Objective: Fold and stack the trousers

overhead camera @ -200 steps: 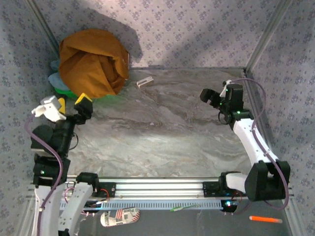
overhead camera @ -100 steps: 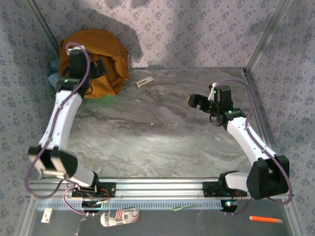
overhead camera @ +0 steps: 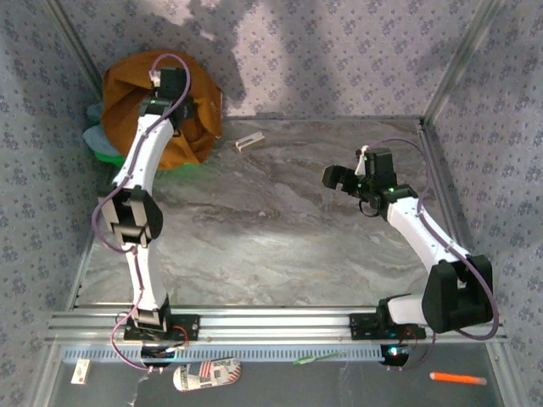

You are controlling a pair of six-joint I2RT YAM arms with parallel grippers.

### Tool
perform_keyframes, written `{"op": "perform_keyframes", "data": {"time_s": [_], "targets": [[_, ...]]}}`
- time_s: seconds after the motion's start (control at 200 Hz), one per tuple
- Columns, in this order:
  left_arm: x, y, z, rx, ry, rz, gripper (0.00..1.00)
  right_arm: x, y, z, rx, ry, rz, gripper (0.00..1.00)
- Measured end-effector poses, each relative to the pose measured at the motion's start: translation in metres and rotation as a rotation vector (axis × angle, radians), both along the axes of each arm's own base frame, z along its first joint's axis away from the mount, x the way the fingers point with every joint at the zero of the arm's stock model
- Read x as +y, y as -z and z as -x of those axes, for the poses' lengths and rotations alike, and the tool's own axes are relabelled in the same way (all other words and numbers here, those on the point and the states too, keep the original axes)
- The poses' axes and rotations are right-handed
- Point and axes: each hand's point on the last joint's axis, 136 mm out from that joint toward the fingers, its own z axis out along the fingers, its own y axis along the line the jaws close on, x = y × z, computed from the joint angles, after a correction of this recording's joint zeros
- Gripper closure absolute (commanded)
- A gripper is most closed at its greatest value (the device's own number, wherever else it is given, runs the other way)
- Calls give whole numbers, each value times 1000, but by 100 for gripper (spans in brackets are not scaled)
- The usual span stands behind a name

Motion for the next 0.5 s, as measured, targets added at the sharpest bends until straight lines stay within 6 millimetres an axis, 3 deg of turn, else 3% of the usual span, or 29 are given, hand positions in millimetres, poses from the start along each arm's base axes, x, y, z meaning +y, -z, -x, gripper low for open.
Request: {"op": "perform_keyframes", "data": {"time_s": [0.155,0.38,0.5], "targets": [[4,15,-8,51,8,-53,100,1,-3,1,-6,-12,6,0],[2,7,-4,79,60,-94,100,-1,-22,8,-52,-16,1,0],[-8,-16,7,55,105,-84,100,-1,-34,10,-82,-16,-5,0]]}}
